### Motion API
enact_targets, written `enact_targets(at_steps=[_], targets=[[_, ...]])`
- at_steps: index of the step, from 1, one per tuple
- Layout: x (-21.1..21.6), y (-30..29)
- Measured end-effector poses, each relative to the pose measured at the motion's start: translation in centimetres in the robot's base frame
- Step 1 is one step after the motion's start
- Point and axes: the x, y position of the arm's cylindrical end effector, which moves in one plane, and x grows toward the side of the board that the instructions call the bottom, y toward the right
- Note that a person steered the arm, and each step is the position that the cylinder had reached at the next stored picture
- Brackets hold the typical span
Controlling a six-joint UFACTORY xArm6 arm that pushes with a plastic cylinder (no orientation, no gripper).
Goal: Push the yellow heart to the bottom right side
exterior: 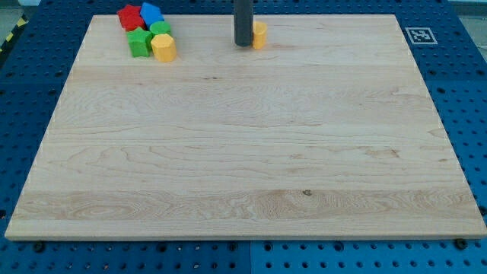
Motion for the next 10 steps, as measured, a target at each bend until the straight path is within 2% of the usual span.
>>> enact_targets(at_steps=[2,3,6,7,10], targets=[[-2.4,-0.1],[-2.4,2.8],[7.0,9.2],[9.4,5.7],[9.0,-14.9]])
